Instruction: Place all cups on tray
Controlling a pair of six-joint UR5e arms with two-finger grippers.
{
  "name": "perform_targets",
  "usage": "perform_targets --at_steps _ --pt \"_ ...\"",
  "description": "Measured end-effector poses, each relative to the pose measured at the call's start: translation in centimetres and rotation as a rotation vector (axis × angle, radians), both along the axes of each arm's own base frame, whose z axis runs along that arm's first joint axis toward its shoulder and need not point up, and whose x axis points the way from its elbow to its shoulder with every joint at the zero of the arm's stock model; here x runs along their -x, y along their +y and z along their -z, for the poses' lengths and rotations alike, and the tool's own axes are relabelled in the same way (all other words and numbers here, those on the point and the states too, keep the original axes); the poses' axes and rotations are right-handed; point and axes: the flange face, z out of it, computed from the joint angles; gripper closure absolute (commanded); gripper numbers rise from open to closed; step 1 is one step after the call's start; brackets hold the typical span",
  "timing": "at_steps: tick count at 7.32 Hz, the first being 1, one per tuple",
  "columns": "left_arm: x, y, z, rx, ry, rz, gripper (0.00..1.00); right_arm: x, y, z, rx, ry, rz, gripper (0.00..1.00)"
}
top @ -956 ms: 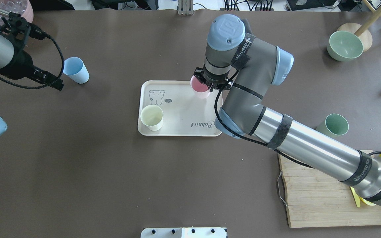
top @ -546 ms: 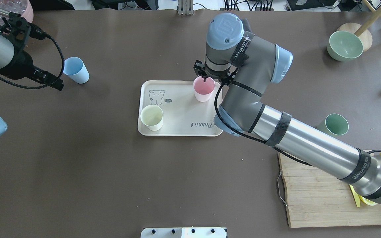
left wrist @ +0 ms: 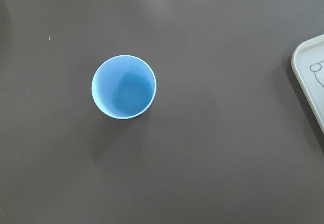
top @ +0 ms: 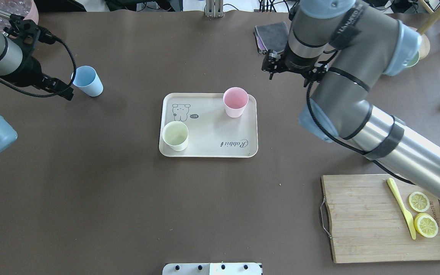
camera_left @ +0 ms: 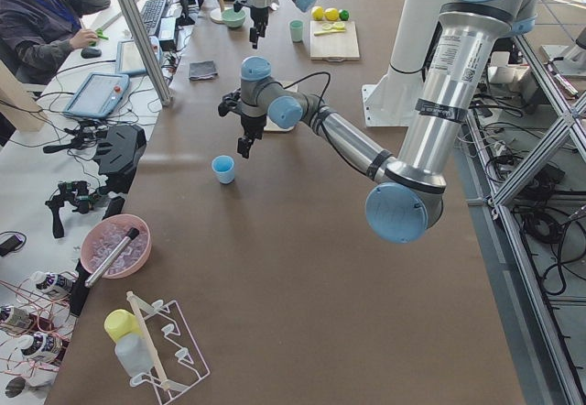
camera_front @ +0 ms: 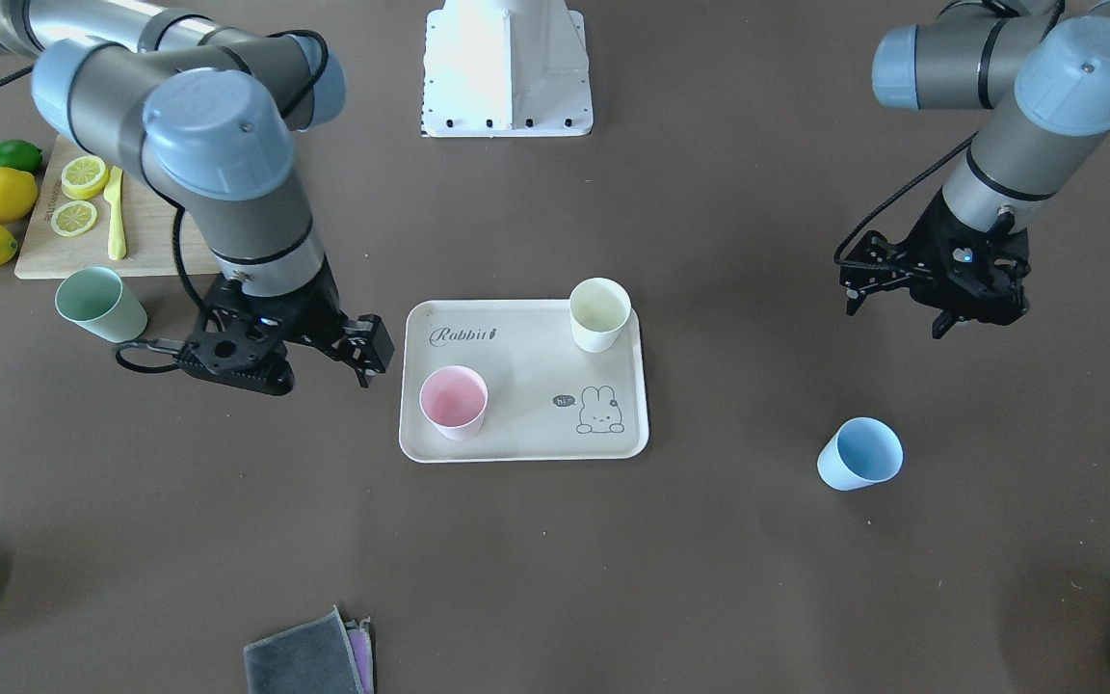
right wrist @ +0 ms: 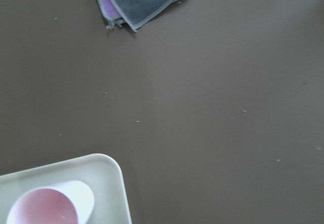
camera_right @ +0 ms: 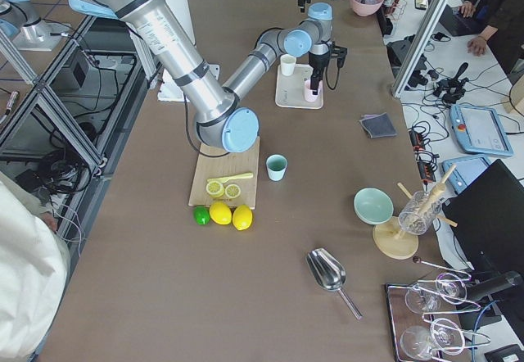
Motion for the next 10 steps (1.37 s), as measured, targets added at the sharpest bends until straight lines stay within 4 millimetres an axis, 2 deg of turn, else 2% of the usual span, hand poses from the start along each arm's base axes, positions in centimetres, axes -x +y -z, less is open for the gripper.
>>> perform_targets --at_steps 1,2,4,5,6,7,10 --pt "0.3 -2.7 -1.1 0.016 -0.002 0.031 0.02 -5.1 1.2 -1.8 -0.033 -0.001 0.023 0.00" --pt "0.7 -5.9 -1.8 0.036 -0.008 0.065 0.02 -9.2 2.2 -3.4 -0.064 -0.001 0.041 0.00" --pt "-0.1 -11.2 -3.7 0.068 0.011 0.134 0.02 -14.5 5.1 -5.8 -0.109 0.005 0.069 0.00" --pt "-1.1 -13.2 -5.2 0.071 0.026 0.152 0.02 -16.0 6.2 -6.6 -0.123 0.010 0.077 0.00" --pt "-2.0 -14.3 -6.4 0.072 0.034 0.159 0.02 -16.9 6.9 -7.0 -0.133 0.015 0.085 0.00" --pt "-2.6 -14.6 -6.9 0.070 0.038 0.156 0.02 -17.2 7.2 -7.2 -0.138 0.017 0.089 0.00" --pt "-3.6 -12.9 -6.9 0.073 0.077 0.106 0.02 -17.4 7.3 -7.3 -0.143 0.019 0.092 0.00"
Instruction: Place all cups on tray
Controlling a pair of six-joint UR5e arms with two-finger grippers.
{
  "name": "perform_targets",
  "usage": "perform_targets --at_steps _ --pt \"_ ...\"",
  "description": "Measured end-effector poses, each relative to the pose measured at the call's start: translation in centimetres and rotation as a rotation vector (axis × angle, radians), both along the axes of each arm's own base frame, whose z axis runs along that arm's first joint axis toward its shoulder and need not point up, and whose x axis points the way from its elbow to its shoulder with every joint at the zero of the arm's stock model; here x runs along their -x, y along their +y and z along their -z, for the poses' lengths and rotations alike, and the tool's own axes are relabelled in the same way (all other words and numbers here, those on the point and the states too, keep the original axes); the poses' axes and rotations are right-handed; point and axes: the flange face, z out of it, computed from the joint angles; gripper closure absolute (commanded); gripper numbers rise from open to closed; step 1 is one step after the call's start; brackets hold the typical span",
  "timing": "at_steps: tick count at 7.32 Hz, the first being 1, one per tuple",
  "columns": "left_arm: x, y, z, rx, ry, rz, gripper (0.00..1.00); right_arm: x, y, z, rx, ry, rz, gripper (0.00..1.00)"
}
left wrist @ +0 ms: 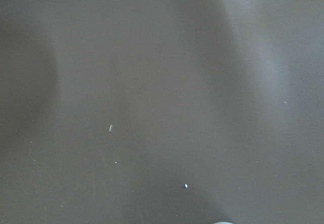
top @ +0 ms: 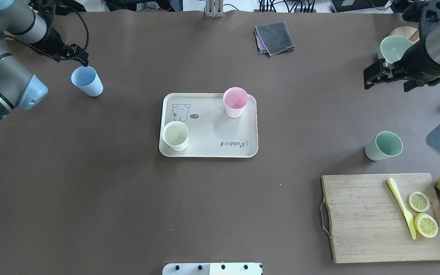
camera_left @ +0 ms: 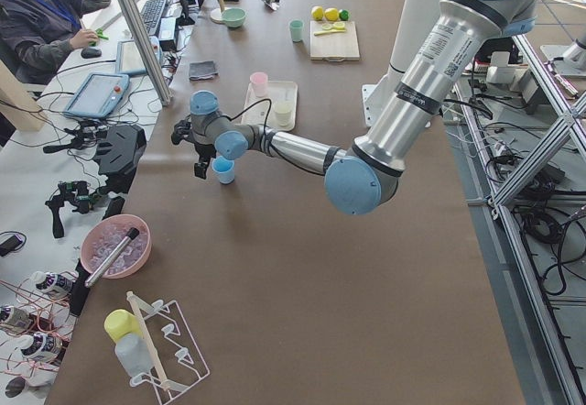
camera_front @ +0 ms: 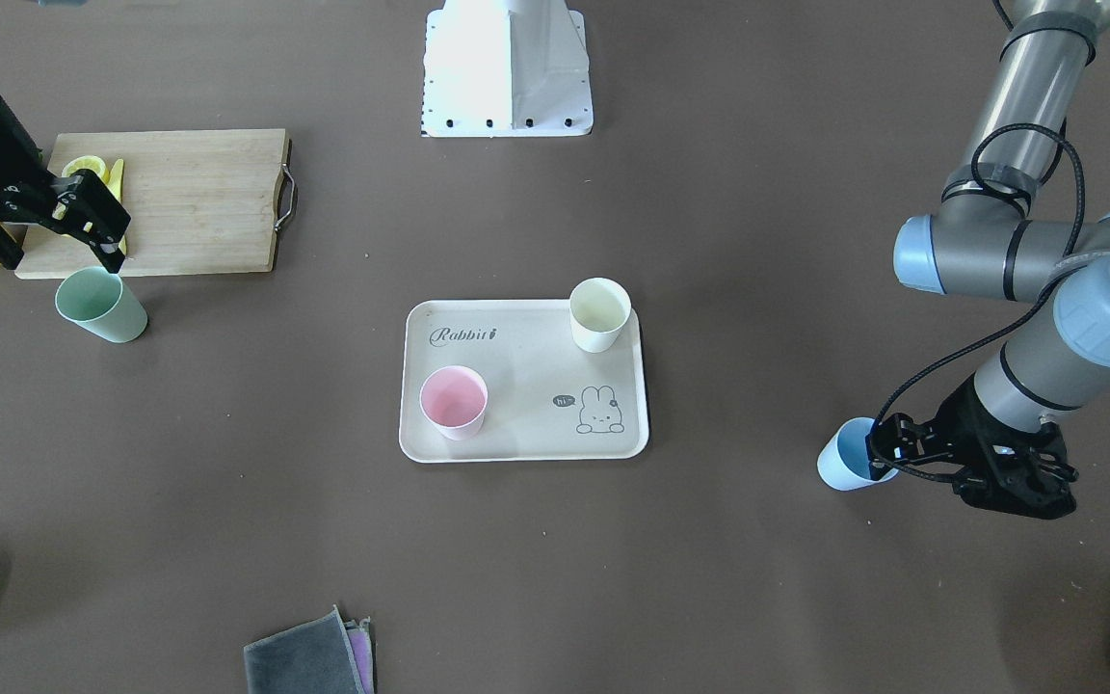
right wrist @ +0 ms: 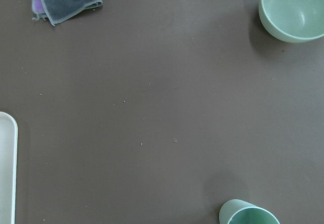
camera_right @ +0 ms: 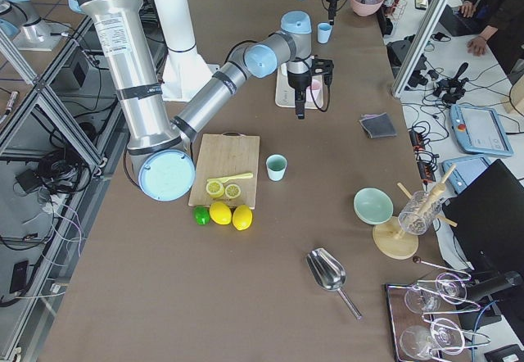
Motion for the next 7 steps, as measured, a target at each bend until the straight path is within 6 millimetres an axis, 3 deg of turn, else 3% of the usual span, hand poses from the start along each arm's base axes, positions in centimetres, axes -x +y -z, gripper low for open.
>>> perform_targets --at_steps 1,2,3,4,7 --pt "-0.9 0.9 -0.5 0.002 0.002 -0.020 0.02 0.0 0.0 -0.1 0.000 0.001 0.001 0.00" --pt "-1.9 1.6 -1.1 0.003 -0.001 -0.036 0.30 0.1 0.0 -0.2 0.002 0.002 0.001 0.00" --pt "-2.8 2.2 -1.6 0.001 -0.002 -0.050 0.95 0.1 -0.1 -0.2 0.004 0.003 0.001 0.00" --pt "-3.4 2.6 -2.1 -0.005 -0.005 -0.066 1.00 0.1 -0.1 -0.3 0.005 0.004 0.001 0.00" --pt "-3.8 2.6 -2.0 -0.033 -0.009 -0.091 1.00 0.1 -0.1 -0.3 0.005 0.006 0.000 0.00"
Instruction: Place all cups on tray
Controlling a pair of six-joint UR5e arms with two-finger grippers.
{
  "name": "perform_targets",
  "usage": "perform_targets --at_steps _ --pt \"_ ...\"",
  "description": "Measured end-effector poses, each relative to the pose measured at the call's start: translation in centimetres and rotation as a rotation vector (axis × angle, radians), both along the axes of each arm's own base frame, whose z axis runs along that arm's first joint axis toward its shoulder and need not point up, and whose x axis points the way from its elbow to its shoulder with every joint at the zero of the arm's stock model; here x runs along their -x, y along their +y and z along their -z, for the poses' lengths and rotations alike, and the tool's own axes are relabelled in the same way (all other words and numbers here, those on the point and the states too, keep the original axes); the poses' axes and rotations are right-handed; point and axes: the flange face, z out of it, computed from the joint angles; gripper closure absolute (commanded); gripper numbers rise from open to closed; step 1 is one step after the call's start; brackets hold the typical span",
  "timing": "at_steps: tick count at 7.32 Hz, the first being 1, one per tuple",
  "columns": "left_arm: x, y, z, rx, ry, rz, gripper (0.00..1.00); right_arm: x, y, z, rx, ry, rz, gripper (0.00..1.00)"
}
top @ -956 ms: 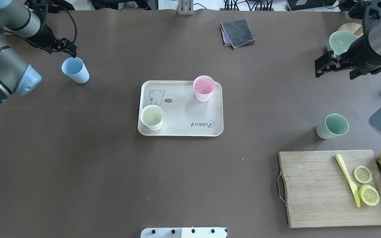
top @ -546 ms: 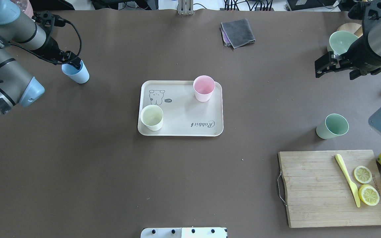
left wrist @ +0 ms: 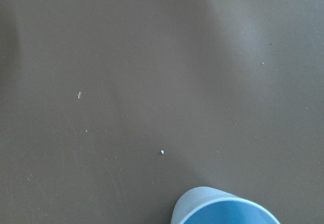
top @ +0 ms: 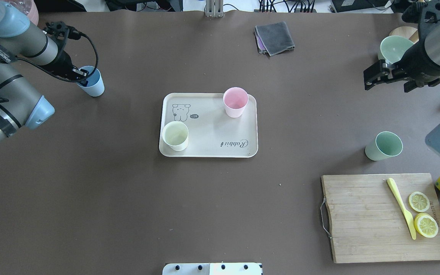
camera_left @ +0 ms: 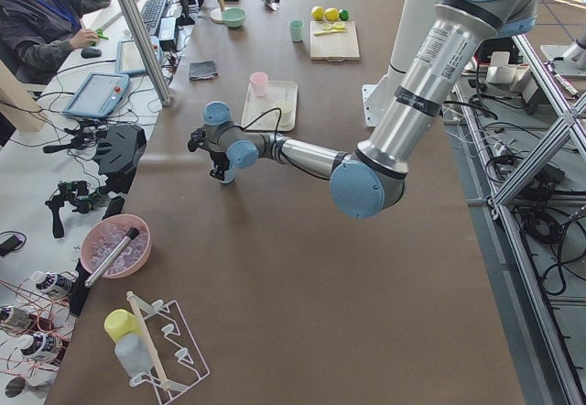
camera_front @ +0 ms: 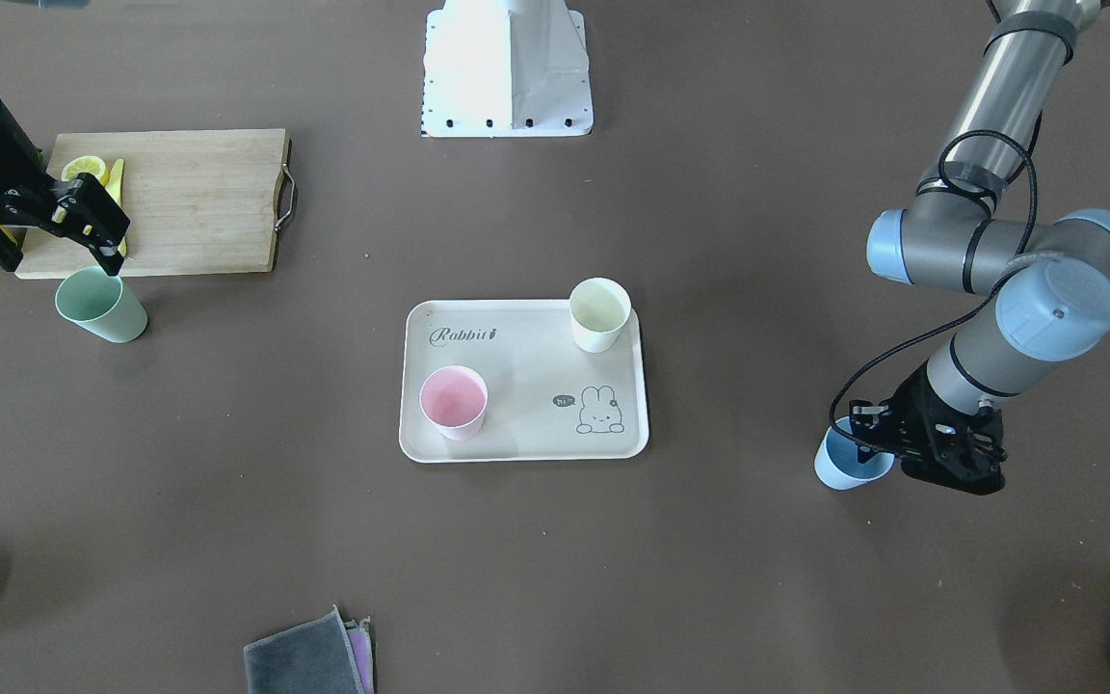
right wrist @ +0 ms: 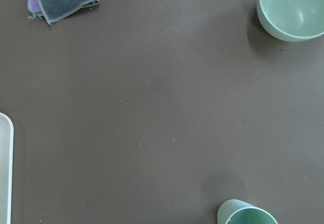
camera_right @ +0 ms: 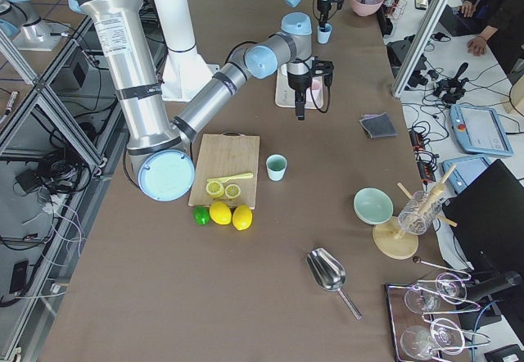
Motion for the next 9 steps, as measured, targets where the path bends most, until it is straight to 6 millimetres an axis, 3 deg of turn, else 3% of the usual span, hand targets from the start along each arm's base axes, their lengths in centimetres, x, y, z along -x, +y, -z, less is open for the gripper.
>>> perform_targets --at_steps 2,4,7,9 --pt "-0.4 -0.6 3.1 -0.021 0.029 0.010 1.00 0.0 0.0 -0.2 0.001 0.002 0.000 0.00" --pt "-2.8 0.4 8.5 0.008 0.096 0.044 1.00 -0.3 0.3 -1.3 -0.012 0.017 0.030 0.00" --pt "-12.0 5.1 17.0 0.096 0.182 0.090 1.00 -2.6 0.5 -3.9 -0.042 0.047 0.089 0.00" --pt "-16.3 7.5 19.1 0.104 0.183 0.108 1.00 -4.3 0.6 -5.7 -0.049 0.050 0.131 0.00"
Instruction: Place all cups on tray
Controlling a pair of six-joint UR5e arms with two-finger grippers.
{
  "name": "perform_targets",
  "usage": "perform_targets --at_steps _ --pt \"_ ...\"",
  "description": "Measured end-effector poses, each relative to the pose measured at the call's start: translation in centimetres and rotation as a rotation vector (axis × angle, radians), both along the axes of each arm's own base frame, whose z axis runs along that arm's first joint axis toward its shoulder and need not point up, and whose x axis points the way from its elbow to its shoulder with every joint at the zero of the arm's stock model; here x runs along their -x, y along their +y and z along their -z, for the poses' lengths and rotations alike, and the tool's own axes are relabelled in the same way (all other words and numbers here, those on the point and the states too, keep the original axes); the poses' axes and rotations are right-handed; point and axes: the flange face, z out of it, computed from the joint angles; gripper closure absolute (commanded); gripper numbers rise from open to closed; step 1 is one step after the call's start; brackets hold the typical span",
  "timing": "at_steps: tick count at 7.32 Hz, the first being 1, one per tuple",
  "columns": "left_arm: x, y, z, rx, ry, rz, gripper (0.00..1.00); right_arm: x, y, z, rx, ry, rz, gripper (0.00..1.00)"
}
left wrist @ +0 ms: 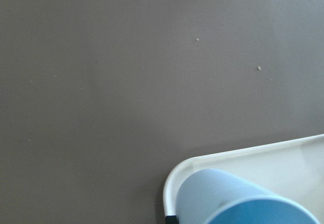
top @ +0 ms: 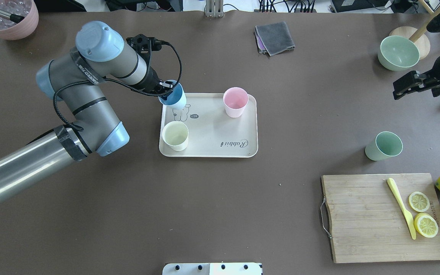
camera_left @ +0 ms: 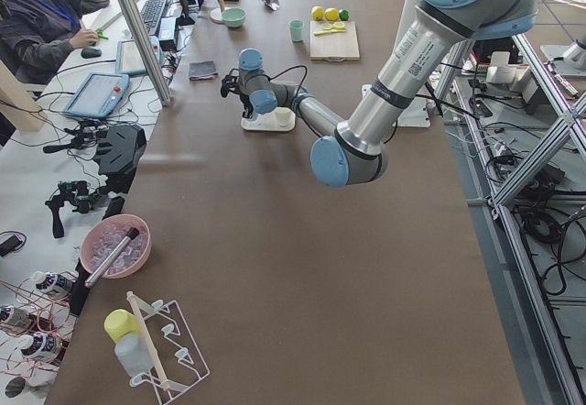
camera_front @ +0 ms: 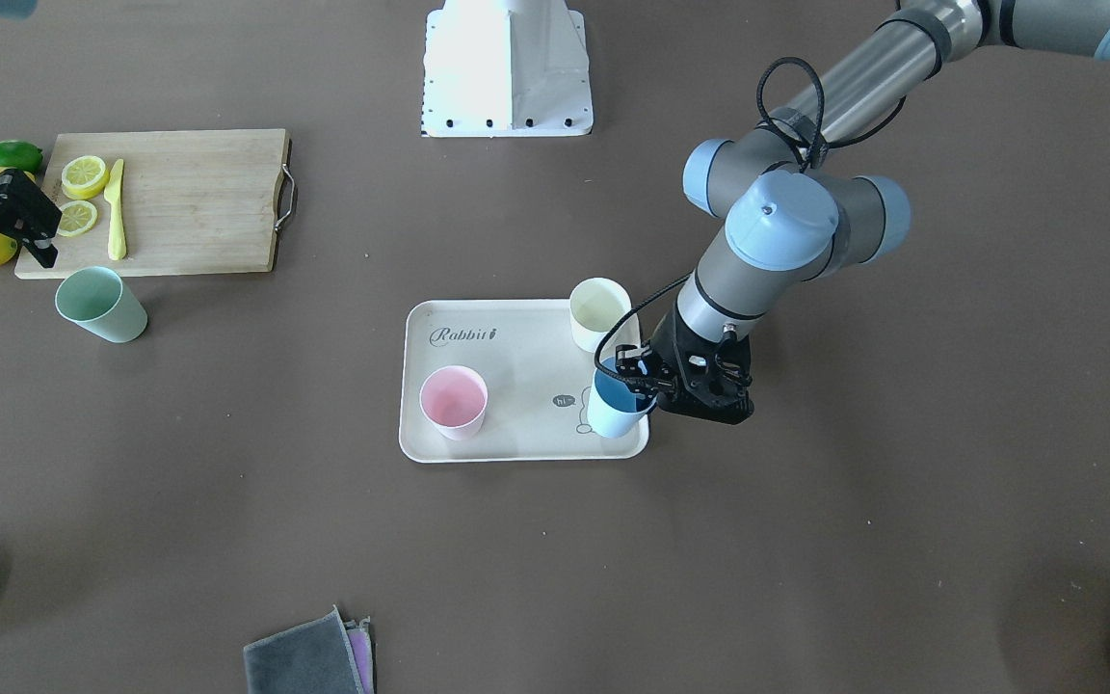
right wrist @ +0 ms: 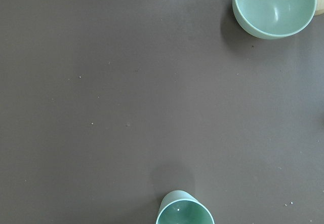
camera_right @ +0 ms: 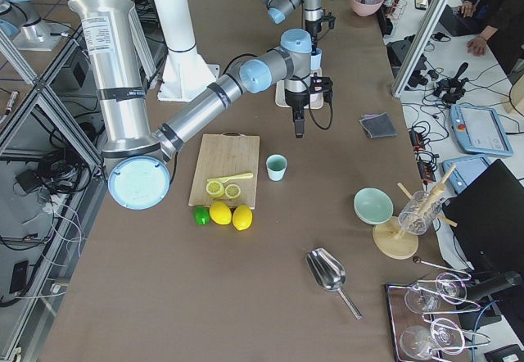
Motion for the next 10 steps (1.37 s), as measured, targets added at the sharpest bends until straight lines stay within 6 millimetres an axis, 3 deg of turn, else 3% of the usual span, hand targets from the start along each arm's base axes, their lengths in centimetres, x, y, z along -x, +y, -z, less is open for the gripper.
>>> perform_targets --at_steps 1,2,3,5,6,7,8,10 --pt "-1.5 1.0 0.4 0.001 -0.012 0.004 1.00 -0.3 0.0 -0.7 -0.001 0.006 0.016 0.00" --pt "-2.5 1.6 0.5 -0.003 -0.026 0.011 0.60 -0.3 0.0 -1.3 -0.001 0.012 0.028 0.00" --pt "-2.9 1.9 0.6 -0.008 -0.034 0.014 0.03 -0.2 -0.2 -1.8 0.003 0.018 0.036 0.00" --pt "-2.3 1.6 1.1 -0.022 -0.031 0.024 0.01 -0.1 -0.4 -2.6 0.010 0.026 0.046 0.00" --pt "-0.1 0.3 1.6 -0.027 -0.031 0.031 0.01 -0.2 -0.3 -2.8 0.015 0.023 0.048 0.00" --pt "3.8 -1.1 1.8 -0.036 -0.050 0.013 0.01 -0.3 0.1 -3.3 0.027 0.016 0.049 0.00" --pt "9.1 -1.7 1.2 -0.058 -0.086 -0.020 0.01 -0.5 0.8 -4.4 0.042 0.016 0.049 0.00" --pt "20.9 -1.6 -2.9 -0.133 -0.154 -0.116 0.01 -0.6 2.5 -7.8 0.056 0.004 0.031 0.05"
